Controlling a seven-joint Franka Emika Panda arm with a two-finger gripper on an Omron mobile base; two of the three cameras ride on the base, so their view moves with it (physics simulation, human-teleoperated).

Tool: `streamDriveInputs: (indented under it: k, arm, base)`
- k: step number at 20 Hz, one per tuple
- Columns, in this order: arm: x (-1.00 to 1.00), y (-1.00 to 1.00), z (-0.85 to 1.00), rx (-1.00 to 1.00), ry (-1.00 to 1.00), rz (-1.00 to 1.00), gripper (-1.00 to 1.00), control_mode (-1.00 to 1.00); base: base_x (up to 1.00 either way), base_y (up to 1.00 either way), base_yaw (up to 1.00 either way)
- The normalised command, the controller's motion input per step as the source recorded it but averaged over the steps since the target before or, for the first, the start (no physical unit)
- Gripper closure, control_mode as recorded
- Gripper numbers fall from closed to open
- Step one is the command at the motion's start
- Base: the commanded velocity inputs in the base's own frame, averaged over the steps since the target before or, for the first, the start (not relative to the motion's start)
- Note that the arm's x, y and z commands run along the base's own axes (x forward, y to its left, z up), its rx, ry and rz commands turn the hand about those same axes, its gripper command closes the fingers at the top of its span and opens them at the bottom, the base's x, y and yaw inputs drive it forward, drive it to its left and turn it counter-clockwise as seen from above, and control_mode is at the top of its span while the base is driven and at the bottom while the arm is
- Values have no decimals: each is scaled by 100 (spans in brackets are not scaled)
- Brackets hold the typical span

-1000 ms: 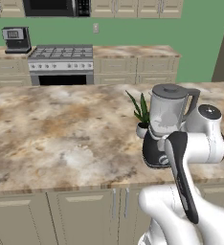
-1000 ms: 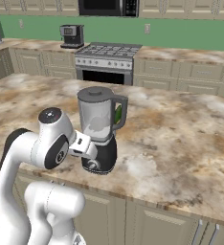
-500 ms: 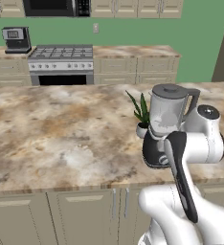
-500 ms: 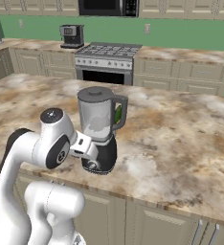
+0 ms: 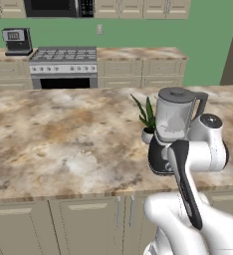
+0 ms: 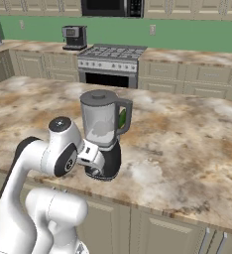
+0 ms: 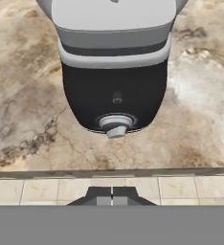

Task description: Grab the onion and garlic from the fridge, place them in the blender, close the lid, and turn on the blender to create a marinade.

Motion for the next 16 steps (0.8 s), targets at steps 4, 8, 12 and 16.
streamDriveInputs:
  k: [4,8,12,16]
  arm:
    - [22,-8,-11,0,0,-1,100,-100]
    - [16,-4,-15,0,0,0,100,-100]
    - [13,0,-11,-1,-3,0,100,-100]
    - [13,0,-8,0,-9,0,100,-100]
  base:
    - [0,0,0]
    - [0,0,0]
    - [0,0,0]
    - [0,0,0]
